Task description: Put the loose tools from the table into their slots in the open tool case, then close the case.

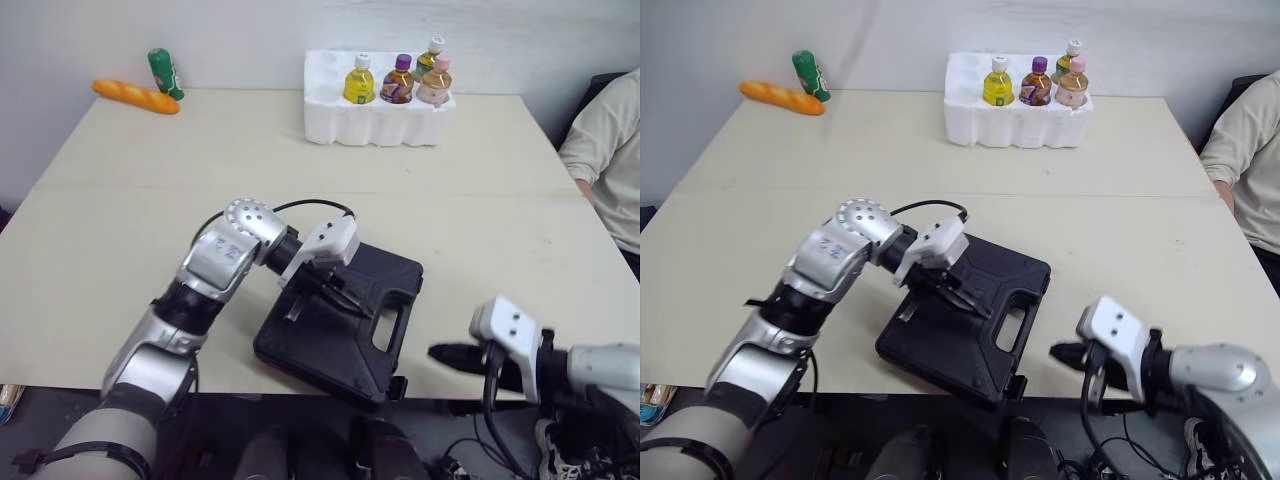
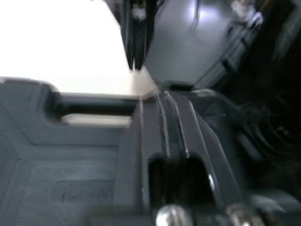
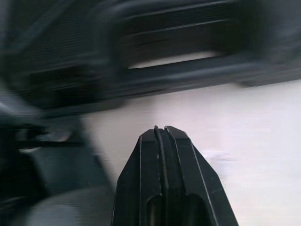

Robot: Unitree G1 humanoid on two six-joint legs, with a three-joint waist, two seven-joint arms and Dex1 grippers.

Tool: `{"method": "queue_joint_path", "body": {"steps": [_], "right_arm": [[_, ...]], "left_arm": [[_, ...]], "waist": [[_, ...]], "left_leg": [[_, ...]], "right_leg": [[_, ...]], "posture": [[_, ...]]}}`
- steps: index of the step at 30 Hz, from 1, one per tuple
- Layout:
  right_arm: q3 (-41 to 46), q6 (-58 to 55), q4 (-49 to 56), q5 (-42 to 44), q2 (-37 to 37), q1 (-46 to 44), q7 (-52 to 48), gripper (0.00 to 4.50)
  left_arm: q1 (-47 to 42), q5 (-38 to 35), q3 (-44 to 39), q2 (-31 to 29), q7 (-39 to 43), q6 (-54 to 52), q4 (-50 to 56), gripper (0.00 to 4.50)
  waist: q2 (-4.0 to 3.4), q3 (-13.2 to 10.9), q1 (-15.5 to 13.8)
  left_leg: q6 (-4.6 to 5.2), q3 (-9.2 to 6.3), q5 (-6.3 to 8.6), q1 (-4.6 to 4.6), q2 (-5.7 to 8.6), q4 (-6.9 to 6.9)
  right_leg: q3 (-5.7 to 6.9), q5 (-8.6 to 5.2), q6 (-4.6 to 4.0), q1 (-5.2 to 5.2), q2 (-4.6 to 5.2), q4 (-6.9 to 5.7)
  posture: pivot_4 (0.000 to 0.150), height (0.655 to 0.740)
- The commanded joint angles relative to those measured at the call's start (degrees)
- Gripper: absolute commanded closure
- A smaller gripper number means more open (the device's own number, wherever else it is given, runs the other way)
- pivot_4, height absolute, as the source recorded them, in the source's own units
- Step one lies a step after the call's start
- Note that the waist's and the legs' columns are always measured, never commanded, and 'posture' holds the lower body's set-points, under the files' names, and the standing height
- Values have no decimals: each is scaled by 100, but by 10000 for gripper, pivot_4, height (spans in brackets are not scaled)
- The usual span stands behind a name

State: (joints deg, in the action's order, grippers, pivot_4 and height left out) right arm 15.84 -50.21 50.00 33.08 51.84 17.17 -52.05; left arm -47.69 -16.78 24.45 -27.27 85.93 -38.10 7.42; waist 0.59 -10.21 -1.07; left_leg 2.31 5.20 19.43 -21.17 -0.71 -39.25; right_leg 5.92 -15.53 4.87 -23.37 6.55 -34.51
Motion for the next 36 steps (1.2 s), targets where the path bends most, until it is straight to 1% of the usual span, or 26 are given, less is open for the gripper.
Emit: {"method": "queue_joint_path", "body": {"steps": [1, 2, 3, 6, 7, 9, 13, 14, 20, 22, 24, 28, 30, 32, 33, 34, 35, 36], "right_arm": [[-142, 6, 221, 84, -27, 51, 199, 45000], [-235, -10, 178, 70, -38, 28, 269, 45000], [-317, -25, 143, 57, -35, 13, 326, 45000], [-539, -35, 129, 72, -10, -21, 427, 45000], [-571, -42, 147, 104, -3, -18, 446, 45000], [-642, -24, 198, 154, 4, -1, 459, 45000], [-643, -94, 245, 460, -124, -211, 573, 45000], [-581, -151, 259, 670, -187, -334, 611, 45000], [-417, -498, 258, 1495, -384, -903, 920, 45000], [-425, -607, 242, 1643, -361, -986, 969, 45000], [-470, -662, 238, 1606, -231, -1035, 955, 45000], [-508, -543, 226, 1297, 6, -1031, 967, 45000], [-332, -363, 196, 1134, 72, -925, 953, 45000], [18, -180, 140, 976, 124, -785, 944, 45000], [224, -124, 99, 953, 137, -730, 940, 41838], [609, -107, 38, 1108, 173, -672, 803, 38534], [946, -88, 0, 1253, 221, -619, 643, 35579], [1286, -57, -44, 1371, 286, -576, 460, 31108]], "left_arm": [[115, 200, 582, -12, -208, -156, 296, 44749], [151, 412, 773, 2, -365, -51, 249, 44749], [188, 585, 924, 4, -471, 123, 208, 44749], [224, 953, 1201, 34, -754, 487, 43, 44749], [218, 1003, 1234, 49, -816, 512, 6, 44749], [214, 1051, 1294, 27, -852, 546, -33, 44749], [244, 1008, 1417, -198, -641, 623, 59, 44749], [237, 1036, 1433, -208, -675, 643, 22, 44749], [180, 1170, 1513, -187, -807, 831, -245, 44749], [160, 1198, 1515, -169, -842, 869, -319, 44749], [140, 1200, 1500, -158, -857, 896, -385, 44749], [141, 1015, 1236, -171, -858, 914, -492, 44749], [221, 744, 872, -193, -854, 923, -497, 44749], [322, 248, 227, -135, -955, 669, -515, 44749], [382, -9, -134, -78, -1031, 601, -554, 44968], [414, -288, -565, -92, -1130, 401, -641, 45000], [452, -451, -882, -130, -1219, 295, -691, 38517], [503, -594, -1169, -215, -1274, 206, -687, 35826]], "waist": [[0, 0, -27], [0, 0, -40], [0, 0, -42], [-3, 2, -44], [-3, 2, -49], [-3, 2, -64], [2, 5, -52], [2, 5, -45], [-1, 7, -29], [-2, 7, -27], [-3, 8, -27], [-4, 10, -38], [-4, 10, -37], [-6, 9, -34], [-7, 7, -32], [-3, 2, -34], [-4, -2, -36], [-3, -2, -39]], "left_leg": [[7, 2, 3, -3, 1, -1], [12, 2, 2, -3, 1, -1], [40, 0, 16, -5, 1, -1], [34, -2, 18, -6, -3, 4], [17, -2, 10, -6, -3, 5], [1, -3, 1, -7, -3, 5], [24, -1, 7, -5, 0, 2], [41, -3, 17, -4, -1, 2], [38, -7, 16, -1, -5, 3], [37, -6, 15, 0, -5, 3], [37, -6, 15, 1, -6, 3], [38, -7, 15, 1, -6, 3], [39, -7, 15, -1, -6, 3], [39, -6, 15, -2, -5, 3], [39, -5, 15, -4, -6, 3], [39, -5, 14, -7, -5, 3], [39, -6, 14, -13, -6, 3], [38, -6, 13, -20, -6, 3]], "right_leg": [[-3, 8, 3, -1, 0, 7], [-4, 15, 0, -1, 1, 13], [-4, 17, -4, -3, 1, 17], [-3, 11, -14, -10, 1, 16], [-2, 9, -18, -11, 1, 14], [1, 9, -18, -8, 1, 15], [-2, 16, -7, 0, 2, 24], [-1, 15, -7, 0, 2, 24], [0, 15, -11, -1, 2, 17], [-1, 15, -13, -1, 2, 16], [0, 15, -15, -1, 2, 14], [0, 15, -16, -1, 3, 15], [0, 15, -15, -1, 3, 15], [0, 15, -15, -4, 3, 14], [0, 15, -15, -6, 3, 13], [1, 15, -14, -10, 2, 11], [3, 15, -14, -16, 2, 8], [4, 16, -14, -24, 1, 6]], "posture": [[1500, 7367], [1500, 7367], [1500, 7367], [1500, 7367], [1500, 7367], [1500, 7367], [1500, 7367], [1500, 7367], [1500, 7367], [1500, 7367], [1500, 7367], [1500, 7367], [1500, 7367], [1500, 7367], [1500, 7367], [1500, 7367], [1500, 7367], [1500, 7367]]}}
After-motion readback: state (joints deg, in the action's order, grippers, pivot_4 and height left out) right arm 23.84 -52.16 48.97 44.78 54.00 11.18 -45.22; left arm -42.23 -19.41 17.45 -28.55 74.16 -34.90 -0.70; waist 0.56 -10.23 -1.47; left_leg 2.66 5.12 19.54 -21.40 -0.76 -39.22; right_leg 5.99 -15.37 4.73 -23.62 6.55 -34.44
